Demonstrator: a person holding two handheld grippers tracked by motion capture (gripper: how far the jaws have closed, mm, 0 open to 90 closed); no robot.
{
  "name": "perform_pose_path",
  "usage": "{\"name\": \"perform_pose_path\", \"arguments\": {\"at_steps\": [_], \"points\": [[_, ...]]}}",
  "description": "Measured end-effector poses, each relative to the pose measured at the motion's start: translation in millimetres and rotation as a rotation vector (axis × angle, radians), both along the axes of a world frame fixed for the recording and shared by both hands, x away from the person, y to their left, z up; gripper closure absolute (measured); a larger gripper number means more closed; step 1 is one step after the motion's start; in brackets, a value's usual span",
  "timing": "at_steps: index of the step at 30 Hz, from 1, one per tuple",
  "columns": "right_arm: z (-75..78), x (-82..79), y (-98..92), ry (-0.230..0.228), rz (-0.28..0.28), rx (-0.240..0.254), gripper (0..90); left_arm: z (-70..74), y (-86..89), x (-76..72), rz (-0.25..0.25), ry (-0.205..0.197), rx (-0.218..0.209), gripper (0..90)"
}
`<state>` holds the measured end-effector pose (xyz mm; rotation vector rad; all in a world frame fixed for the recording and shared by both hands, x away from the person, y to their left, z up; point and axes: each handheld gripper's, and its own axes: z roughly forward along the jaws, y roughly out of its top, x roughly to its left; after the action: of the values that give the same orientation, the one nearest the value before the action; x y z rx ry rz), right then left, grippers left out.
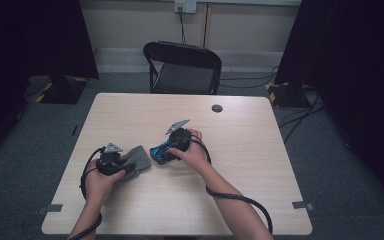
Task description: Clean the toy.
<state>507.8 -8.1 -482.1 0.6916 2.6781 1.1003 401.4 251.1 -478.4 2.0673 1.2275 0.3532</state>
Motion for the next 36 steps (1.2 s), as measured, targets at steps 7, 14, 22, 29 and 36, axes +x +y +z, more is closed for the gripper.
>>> {"name": "perform_pose_path", "arguments": {"at_steps": [7,14,22,29,36], "points": [[-4.1,-2.7,-4.1,-0.020,-0.012,0.043,6.7,-8.5,2.5,3.2,-0.089,0.007,0.006,39.3],[-5.5,-3.3,-5.0,-0.029,-0.007,0.054,6.7,-7.7,-7.1,3.4,-0.068,0.001,0.059,66.0],[-4.4,-6.0,-0.6,-0.021,-0.008,0.043,6.8,-4.0,-30.4,8.4,-0.125,0.024,0.081,72.9],[-4.1,-5.3,-0.3,-0.021,-0.006,0.037,6.8,-3.4,-32.0,5.9,-0.210,0.052,0.033,73.8],[-4.1,-6.4,-0.7,-0.022,-0.016,0.038,6.8,-1.8,-41.7,-0.6,-0.270,0.092,-0.001,74.3]]}}
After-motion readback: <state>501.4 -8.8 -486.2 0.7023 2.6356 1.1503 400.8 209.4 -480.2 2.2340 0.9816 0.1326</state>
